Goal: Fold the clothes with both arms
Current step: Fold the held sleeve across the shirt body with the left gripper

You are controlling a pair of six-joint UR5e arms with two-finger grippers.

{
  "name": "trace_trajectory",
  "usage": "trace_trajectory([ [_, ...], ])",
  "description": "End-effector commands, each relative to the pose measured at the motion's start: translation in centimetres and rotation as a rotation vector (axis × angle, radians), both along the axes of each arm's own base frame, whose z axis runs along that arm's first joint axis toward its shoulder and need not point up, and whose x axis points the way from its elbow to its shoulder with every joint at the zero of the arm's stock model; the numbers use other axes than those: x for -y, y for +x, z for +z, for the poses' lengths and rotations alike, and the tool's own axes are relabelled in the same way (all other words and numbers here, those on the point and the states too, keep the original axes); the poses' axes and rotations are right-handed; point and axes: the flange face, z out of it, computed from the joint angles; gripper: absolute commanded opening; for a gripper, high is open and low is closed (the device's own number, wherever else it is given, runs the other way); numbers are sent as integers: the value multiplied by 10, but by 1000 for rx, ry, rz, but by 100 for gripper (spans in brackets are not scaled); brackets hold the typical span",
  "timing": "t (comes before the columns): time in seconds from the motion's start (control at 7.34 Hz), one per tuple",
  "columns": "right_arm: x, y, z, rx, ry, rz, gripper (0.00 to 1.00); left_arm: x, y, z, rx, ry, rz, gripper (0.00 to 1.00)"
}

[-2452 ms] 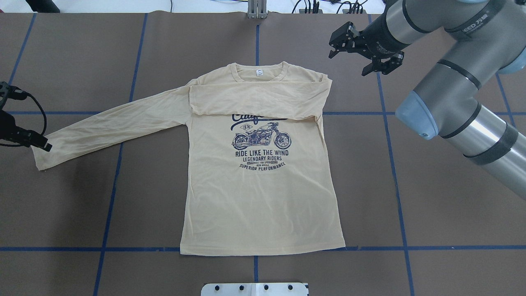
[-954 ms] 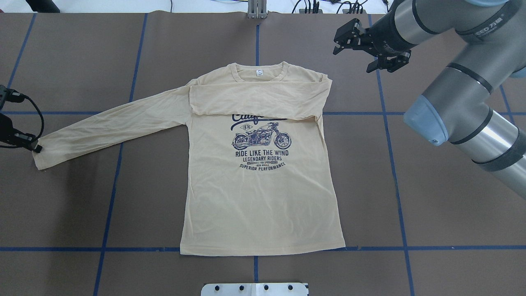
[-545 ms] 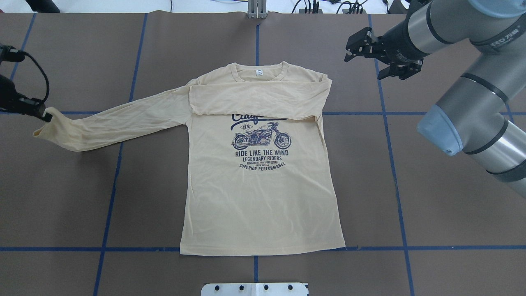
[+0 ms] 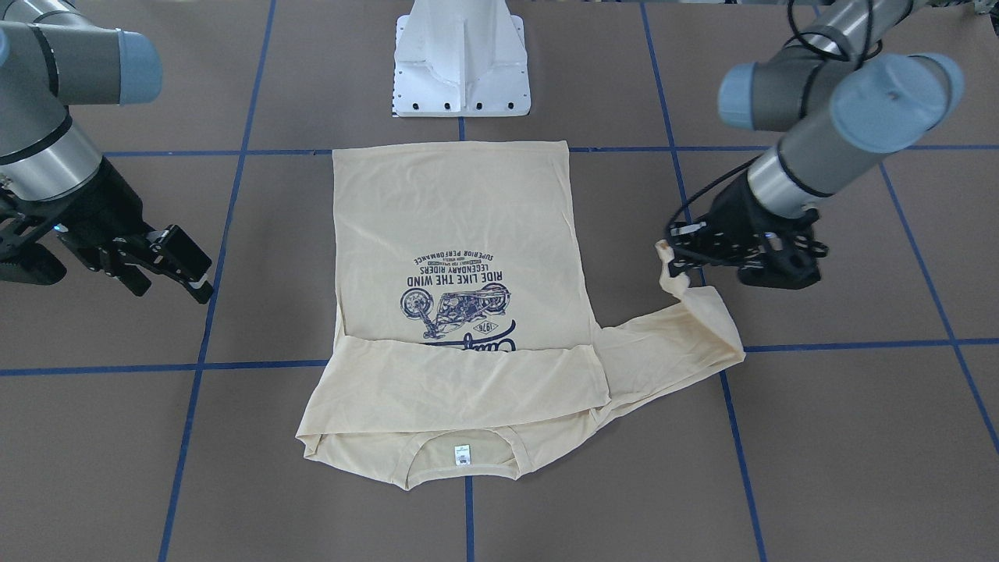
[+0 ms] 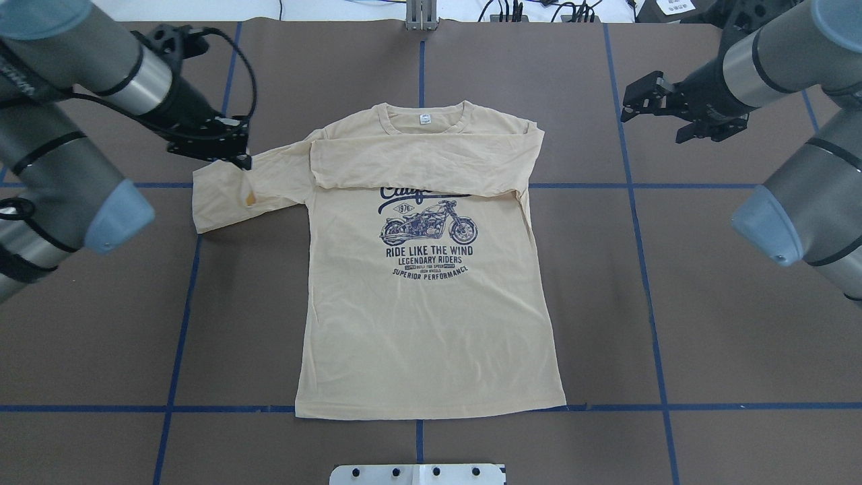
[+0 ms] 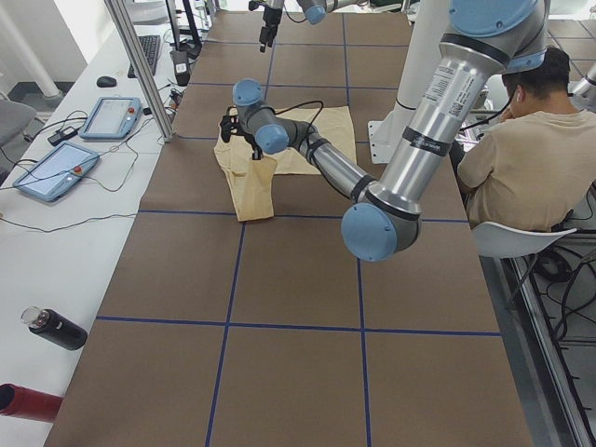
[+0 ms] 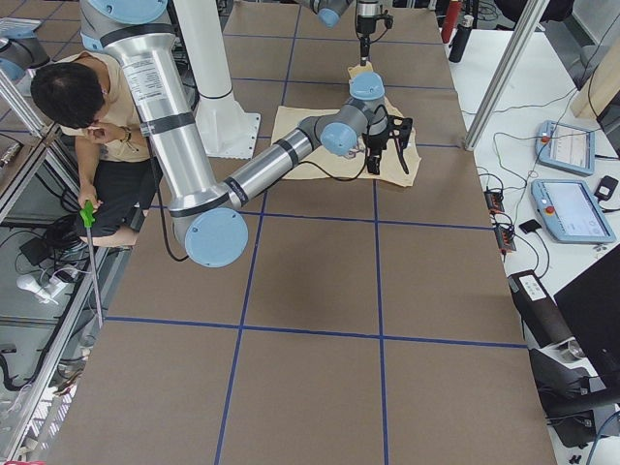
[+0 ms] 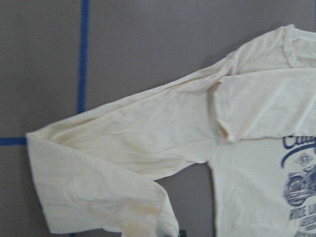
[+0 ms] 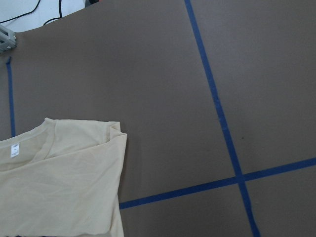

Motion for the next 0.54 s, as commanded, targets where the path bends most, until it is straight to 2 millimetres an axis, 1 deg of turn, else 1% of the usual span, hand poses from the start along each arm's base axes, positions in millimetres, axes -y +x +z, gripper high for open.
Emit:
trace_trajectory([
  [0.0,8,60,79,-154,75,-57,100,34,95,-109,-62,-106,-43,0],
  [0.14,13,82,108,-196,81,-78,100,44,123,-138,-105,-120,-87,0],
  [0.27,18,95,124,-222,83,-88,100,58,157,-174,-126,-155,-132,0],
  [0.41,16,99,135,-233,75,-94,100,61,175,-200,-133,-146,-140,0],
])
